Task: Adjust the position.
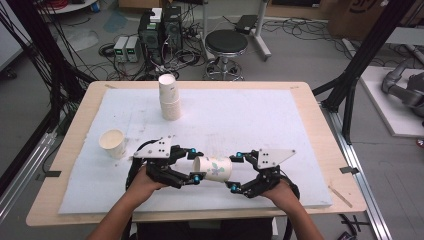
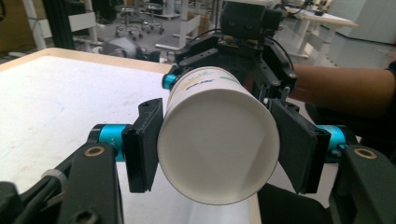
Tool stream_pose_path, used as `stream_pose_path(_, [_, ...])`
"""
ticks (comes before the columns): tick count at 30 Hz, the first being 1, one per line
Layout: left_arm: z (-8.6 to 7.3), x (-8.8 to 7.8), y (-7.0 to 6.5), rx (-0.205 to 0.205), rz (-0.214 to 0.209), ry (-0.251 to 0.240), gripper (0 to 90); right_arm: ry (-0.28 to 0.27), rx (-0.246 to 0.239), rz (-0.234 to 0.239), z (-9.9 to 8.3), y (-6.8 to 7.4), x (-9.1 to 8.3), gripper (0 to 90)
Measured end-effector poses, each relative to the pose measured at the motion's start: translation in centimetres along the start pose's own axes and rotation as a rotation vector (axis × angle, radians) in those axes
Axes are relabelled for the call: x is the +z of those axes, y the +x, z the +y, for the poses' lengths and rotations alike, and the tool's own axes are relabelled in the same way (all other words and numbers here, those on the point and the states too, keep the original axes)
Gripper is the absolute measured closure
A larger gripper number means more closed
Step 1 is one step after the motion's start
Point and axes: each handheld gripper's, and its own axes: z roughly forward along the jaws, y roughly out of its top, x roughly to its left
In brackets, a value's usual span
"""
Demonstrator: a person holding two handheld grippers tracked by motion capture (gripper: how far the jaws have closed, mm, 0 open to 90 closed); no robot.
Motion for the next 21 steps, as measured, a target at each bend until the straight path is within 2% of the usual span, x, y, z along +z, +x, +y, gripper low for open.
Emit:
stream_pose_path(4, [-0.05,0.38,-0.15,-0.001,-0.025,-0.004,37.6,-0.013,-0.002,0.02,0.05,0.05,0.15,21.1])
stream_pose_path(7, [-0.14,0.55,-0.11,-0.008,-0.03,-0.011,37.6,-0.03,-0.006,0.044,0.01,0.04,0.2,24.8])
stream_pose_path(15, [-0.57,0.61,0.02,-0.034,-0.052,-0.044,37.7,-0.076,0.009,0.089,-0.24,-0.22,0.13,27.5])
stream_pose_path(21, [-0.82,0.51,0.09,-0.042,-0.062,-0.051,37.6,-0.085,0.009,0.101,-0.35,-0.21,0.09,31.7])
